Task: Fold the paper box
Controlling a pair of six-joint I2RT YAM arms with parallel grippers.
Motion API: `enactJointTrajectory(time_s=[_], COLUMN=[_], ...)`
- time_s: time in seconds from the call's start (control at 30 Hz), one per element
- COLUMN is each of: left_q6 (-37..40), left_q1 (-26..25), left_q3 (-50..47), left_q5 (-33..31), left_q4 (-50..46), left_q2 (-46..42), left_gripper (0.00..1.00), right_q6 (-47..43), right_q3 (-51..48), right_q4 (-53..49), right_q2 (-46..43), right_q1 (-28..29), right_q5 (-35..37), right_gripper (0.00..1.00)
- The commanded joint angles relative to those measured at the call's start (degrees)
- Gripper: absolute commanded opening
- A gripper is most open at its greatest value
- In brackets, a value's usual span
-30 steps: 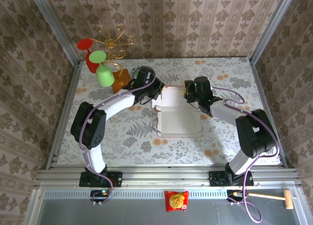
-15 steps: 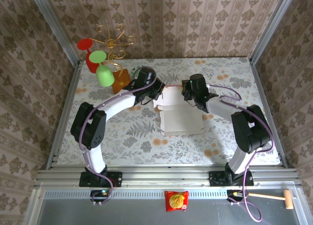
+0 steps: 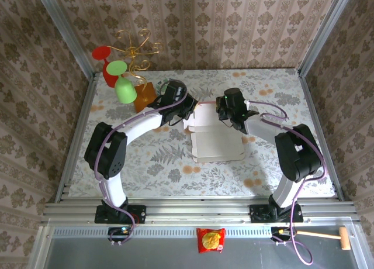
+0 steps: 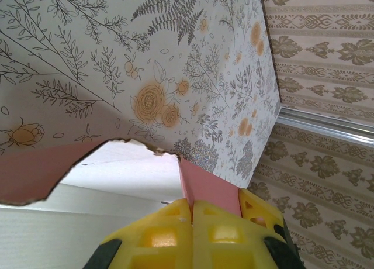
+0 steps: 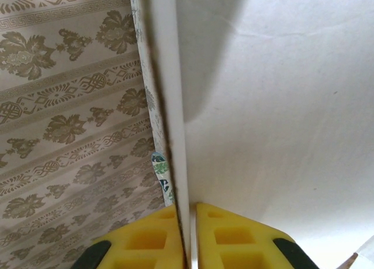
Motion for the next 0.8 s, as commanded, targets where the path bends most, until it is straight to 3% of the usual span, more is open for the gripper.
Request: enactJointTrajectory(time_s=[0.0,0.1,0.17,0.2,0.27,0.33,0.43,0.53,0.63,0.77], left_q6=[0.46,1.36,3.49,5.26,9.56,13.33,18.18,20.27,18.99,16.87], left_q1=[-0.45,-0.35,0.28,0.61,1.66,3.02,5.13,7.83,9.57,9.12], left_q3=[-0.20,-0.08,0.11,0.10,-0.18,-2.39,-8.66,-17.24,-26.55,-31.10], left_q5=[-0.27,0.15,-0.03,-0.59,-1.59,-1.56,-1.11,1.41,4.79,7.70], left_q4=[-0.60,-1.11,-3.37,-4.69,-8.91,-11.02,-13.73,-13.98,-6.60,5.11], left_q2=[-2.52,-3.04,-4.88,-6.27,-10.04,-13.82,-20.02,-24.20,-25.11,-20.23], left_gripper=[0.00,0.04,0.29,0.37,0.48,0.49,0.47,0.33,0.15,0.08], right_q6=[-0.60,-0.57,-0.99,-1.17,-1.38,-0.49,0.48,1.01,1.82,3.47], right_q3=[1.73,1.98,2.59,2.85,2.99,2.73,2.72,3.58,4.31,4.05], right_q4=[-1.24,-1.94,-3.59,-4.39,-5.45,-6.00,-7.32,-10.06,-12.01,-12.67], right_q2=[1.64,1.39,0.61,0.32,-0.58,-1.49,-3.58,-5.92,-6.81,-7.45], right_q1=[0.29,0.00,-0.54,-0.78,-1.67,-2.27,-2.92,-3.27,-3.81,-3.85], right_q5=[2.49,2.36,2.07,1.54,0.15,-1.15,-1.97,-2.34,-3.47,-3.57], right_gripper=[0.08,0.00,0.00,0.00,0.00,0.00,0.00,0.00,0.00,0.00])
